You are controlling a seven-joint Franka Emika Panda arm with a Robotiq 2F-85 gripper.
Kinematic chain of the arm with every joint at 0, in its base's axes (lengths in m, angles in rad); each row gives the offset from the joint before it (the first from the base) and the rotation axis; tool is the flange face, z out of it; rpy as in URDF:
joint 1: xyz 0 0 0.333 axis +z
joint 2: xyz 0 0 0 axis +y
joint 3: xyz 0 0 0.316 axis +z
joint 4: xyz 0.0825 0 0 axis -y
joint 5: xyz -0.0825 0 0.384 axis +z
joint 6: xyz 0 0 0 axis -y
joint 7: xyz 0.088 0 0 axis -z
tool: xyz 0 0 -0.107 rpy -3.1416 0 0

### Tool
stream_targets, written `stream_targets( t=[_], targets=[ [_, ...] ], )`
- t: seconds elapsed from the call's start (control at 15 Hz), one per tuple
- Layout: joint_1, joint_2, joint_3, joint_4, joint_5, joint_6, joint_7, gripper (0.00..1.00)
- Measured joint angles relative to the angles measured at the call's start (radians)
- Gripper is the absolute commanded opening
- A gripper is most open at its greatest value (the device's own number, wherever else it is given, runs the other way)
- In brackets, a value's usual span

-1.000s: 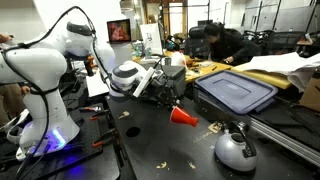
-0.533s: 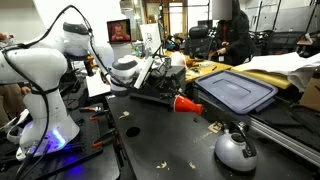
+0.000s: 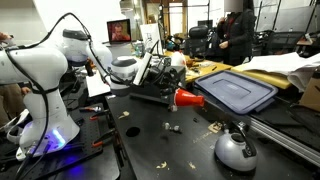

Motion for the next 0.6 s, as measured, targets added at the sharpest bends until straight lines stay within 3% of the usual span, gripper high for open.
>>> stream_targets(
  t=[0.6],
  targets=[
    [0.091, 0.007, -0.182, -0.009, -0.124, -0.128, 0.004, 0.01]
  ],
)
